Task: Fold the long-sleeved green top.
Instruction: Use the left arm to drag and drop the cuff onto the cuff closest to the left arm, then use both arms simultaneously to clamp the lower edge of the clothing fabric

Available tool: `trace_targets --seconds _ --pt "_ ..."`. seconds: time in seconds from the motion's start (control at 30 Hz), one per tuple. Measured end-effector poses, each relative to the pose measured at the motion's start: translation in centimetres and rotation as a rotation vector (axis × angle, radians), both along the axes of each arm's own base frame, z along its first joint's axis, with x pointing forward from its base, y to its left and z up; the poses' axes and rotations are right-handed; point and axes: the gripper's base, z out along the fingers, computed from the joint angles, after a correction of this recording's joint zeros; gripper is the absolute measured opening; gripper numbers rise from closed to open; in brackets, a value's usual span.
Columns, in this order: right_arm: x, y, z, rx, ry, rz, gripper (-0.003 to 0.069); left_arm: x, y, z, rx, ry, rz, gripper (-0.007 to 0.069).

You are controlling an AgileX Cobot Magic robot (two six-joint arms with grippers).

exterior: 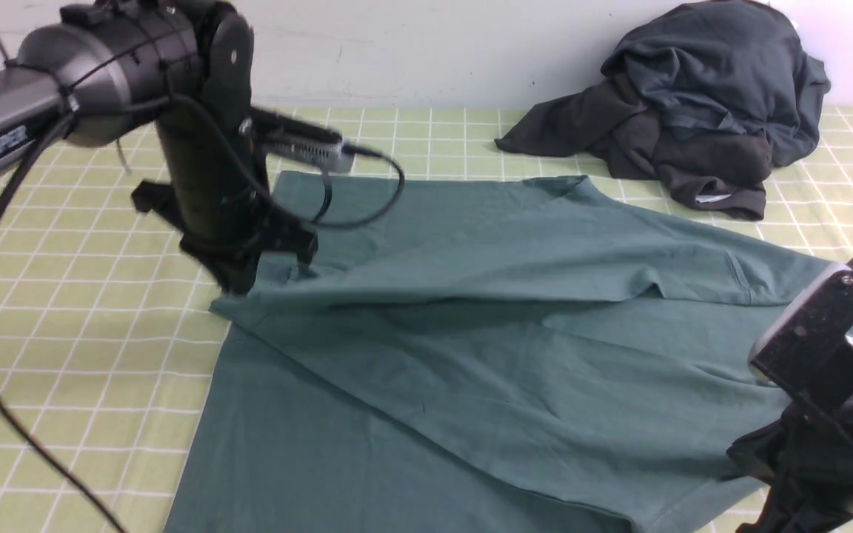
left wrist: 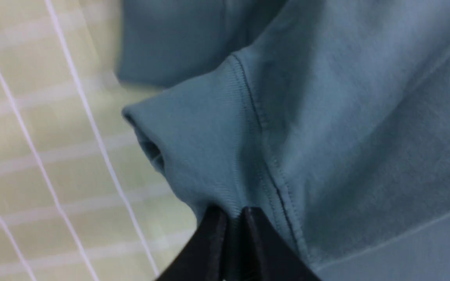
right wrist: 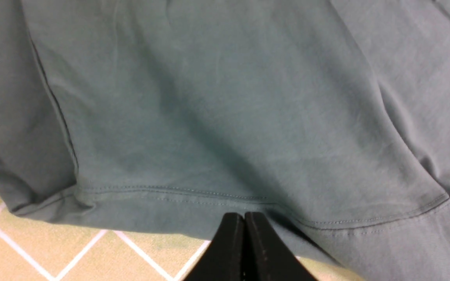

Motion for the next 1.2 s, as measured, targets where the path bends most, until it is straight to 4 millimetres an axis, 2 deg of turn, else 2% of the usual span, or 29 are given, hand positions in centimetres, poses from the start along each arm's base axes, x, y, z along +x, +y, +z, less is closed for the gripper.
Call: trace_targets --seconds 0.1,0.2,0.3,0.33,0.37,0.47,0.5,0.53,0.57,0.67,0.8,0.93,1.07,1.1,1.13,1.17,1.2 --pt "0.0 0.0 0.0 0.01 0.005 -0.006 -0.0012 -2.1 -0.1 -1.7 0.06 0.067 -0.037 0.0034" --pt "-0.1 0.1 0.0 0.031 0.013 -0.017 -0.0012 -2.7 0.0 -3.2 0.087 0.085 -0.059 0.007" --pt "-0.1 0.2 0.0 0.047 0.02 -0.027 -0.0012 -3.2 0.0 -3.7 0.102 0.105 -0.07 0.0143" --pt "-0.1 0.3 0.0 0.055 0.023 -0.03 -0.0012 -3.8 -0.1 -3.8 0.105 0.119 -0.078 0.0209" --pt "-0.1 0.3 0.0 0.057 0.024 -0.032 -0.0012 -4.1 -0.1 -3.7 0.102 0.124 -0.081 0.0236" --pt "-0.1 0.3 0.0 0.057 0.026 -0.031 -0.0012 -7.4 -0.6 -3.8 0.094 0.172 -0.149 0.037" --pt "-0.1 0.3 0.0 0.057 0.026 -0.031 -0.0012 -7.6 -0.6 -3.8 0.095 0.177 -0.153 0.0377" --pt "-0.1 0.3 0.0 0.057 0.026 -0.031 -0.0012 -8.8 -0.7 -4.0 0.097 0.192 -0.2 0.0402" --pt "-0.1 0.3 0.0 0.057 0.026 -0.031 -0.0012 -11.6 -0.9 -4.8 0.102 0.229 -0.311 0.0441" --pt "-0.1 0.3 0.0 0.066 0.025 -0.035 -0.0012 -15.0 -0.9 -6.6 0.104 0.24 -0.538 0.0459" --pt "-0.1 0.4 0.0 0.079 0.029 -0.041 -0.0012 -16.5 -0.1 -9.1 0.133 0.192 -0.733 0.043" --pt "-0.1 0.4 0.0 0.08 0.027 -0.041 -0.0012 -16.9 0.2 -9.4 0.134 0.154 -0.768 0.0362" --pt "-0.1 0.4 0.1 0.082 0.021 -0.04 -0.0012 -16.8 0.1 -9.2 0.133 0.118 -0.742 0.0165" --pt "-0.1 0.4 0.1 0.081 0.019 -0.038 -0.0012 -16.8 0.1 -9.2 0.132 0.116 -0.738 0.0165" --pt "-0.2 0.3 0.3 0.078 0.009 -0.028 -0.0012 -16.7 0.0 -8.9 0.128 0.1 -0.693 0.008" --pt "-0.2 0.3 0.3 0.078 0.007 -0.026 -0.0012 -16.7 0.0 -8.8 0.127 0.097 -0.693 0.0072" --pt "-0.5 0.4 0.7 0.072 -0.01 -0.003 -0.0012 -16.6 0.0 -8.3 0.122 0.085 -0.647 0.0032"
